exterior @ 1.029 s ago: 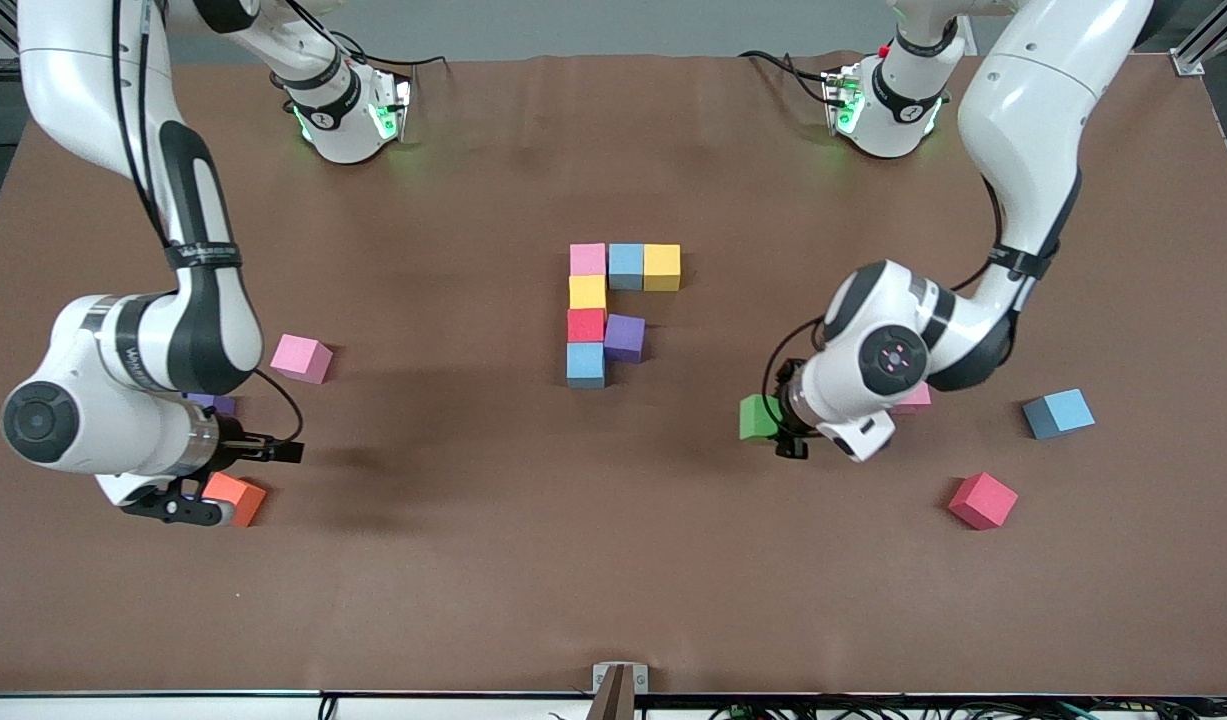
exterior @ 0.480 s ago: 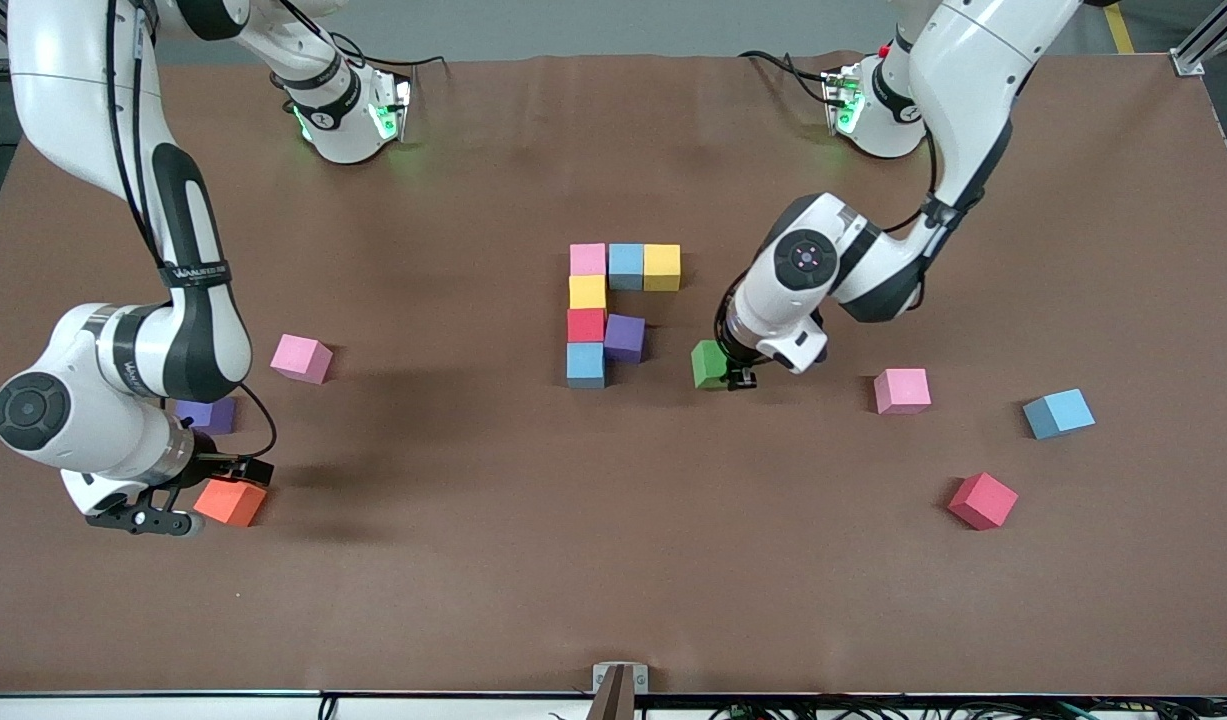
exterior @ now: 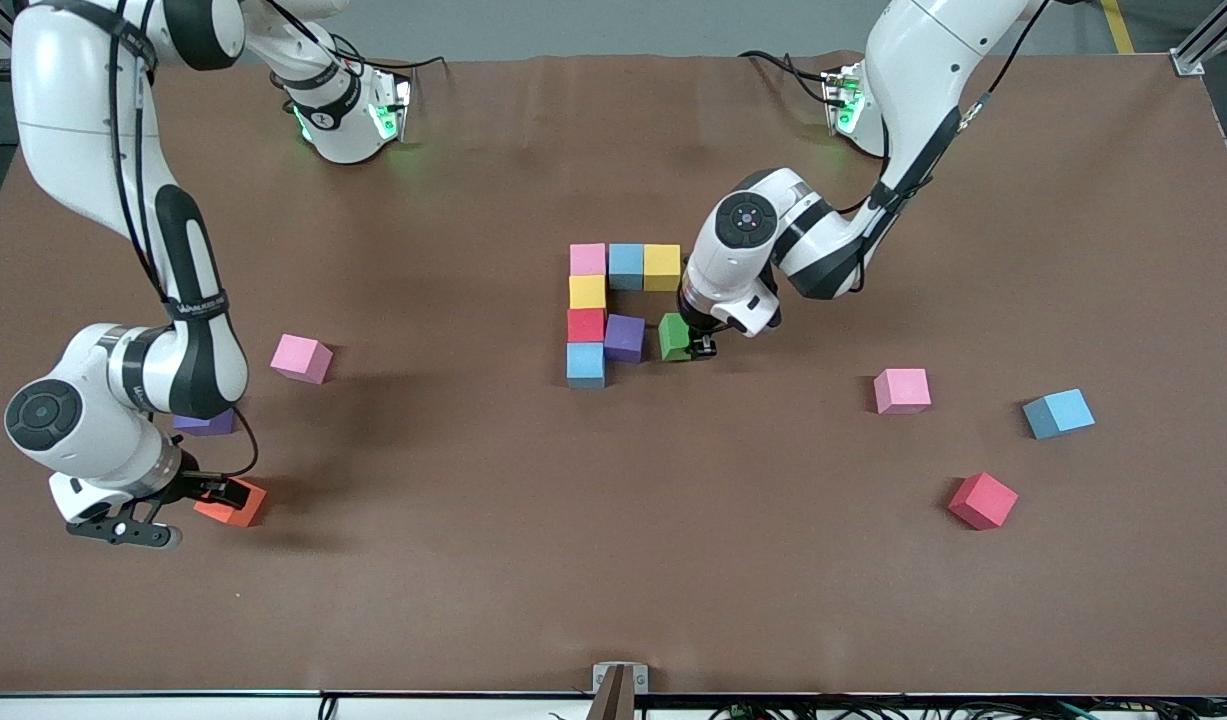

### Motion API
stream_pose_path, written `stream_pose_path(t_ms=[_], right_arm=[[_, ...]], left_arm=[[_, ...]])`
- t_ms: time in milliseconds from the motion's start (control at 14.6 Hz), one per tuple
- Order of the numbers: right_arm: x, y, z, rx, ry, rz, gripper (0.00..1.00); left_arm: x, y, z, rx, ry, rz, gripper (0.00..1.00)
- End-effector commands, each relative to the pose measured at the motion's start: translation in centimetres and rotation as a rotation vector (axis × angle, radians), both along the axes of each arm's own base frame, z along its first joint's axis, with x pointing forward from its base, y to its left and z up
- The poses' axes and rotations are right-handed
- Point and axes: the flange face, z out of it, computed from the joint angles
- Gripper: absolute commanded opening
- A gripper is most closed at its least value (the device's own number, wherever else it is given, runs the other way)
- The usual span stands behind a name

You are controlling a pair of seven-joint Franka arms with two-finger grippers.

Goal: Arrange 11 blocks into digit 3
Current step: 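Lower the green cube beside purple while the right gripper grasps orange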

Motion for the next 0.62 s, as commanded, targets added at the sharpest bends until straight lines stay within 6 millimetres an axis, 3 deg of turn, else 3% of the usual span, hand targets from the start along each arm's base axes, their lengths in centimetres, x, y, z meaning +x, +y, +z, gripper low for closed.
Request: stream_pose_path(t_ms=[0,137,549], right_arm=[[0.0,-0.8,-0.9,0.019,-0.01,-0.023,1.0],[0.0,-0.9,-2.0,0.03,0.001,-0.034,1.0],[-0.1,-1.0,-2.6,0.041,0.006,-0.048,1.0]], left_arm=[[-0.8,-0.6,-1.1,0.03,-0.027,0.004,0.02],[-0.9,-0.8,-1.3,0.038,-0.04,0.008,0.02],[-0.7,-1.7,-1.3,0.039,-0.041,0.001,0.02]])
